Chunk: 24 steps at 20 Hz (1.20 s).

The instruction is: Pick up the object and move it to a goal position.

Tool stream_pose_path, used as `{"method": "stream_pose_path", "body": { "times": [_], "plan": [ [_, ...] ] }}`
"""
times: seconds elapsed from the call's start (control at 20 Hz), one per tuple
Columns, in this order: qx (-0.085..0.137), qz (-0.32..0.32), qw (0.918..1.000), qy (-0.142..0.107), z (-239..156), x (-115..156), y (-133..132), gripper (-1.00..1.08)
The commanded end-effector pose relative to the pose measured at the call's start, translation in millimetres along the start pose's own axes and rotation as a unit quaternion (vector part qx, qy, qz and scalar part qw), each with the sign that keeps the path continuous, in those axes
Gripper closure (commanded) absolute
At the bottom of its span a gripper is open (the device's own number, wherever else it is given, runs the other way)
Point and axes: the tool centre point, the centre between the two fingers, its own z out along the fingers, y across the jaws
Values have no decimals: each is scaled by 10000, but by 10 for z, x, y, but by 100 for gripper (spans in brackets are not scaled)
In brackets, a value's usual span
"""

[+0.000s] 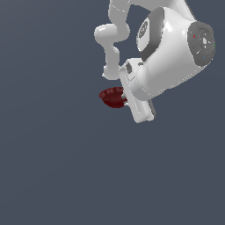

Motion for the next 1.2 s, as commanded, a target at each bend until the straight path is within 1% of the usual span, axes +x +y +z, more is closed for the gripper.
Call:
{"method": "stream_pose_path", "body": {
  "times": [0.0, 0.25, 0.5, 0.75, 1.15],
  "plan": [
    [4, 3, 10000, 1, -226, -41, 175, 108],
    [4, 7, 10000, 4, -611, -115, 458, 108],
    [4, 9, 10000, 8, -872, -166, 637, 108],
    [4, 8, 10000, 12, -1002, -190, 717, 108],
    [1, 5, 10000, 13, -1037, -186, 742, 108]
  ]
}}
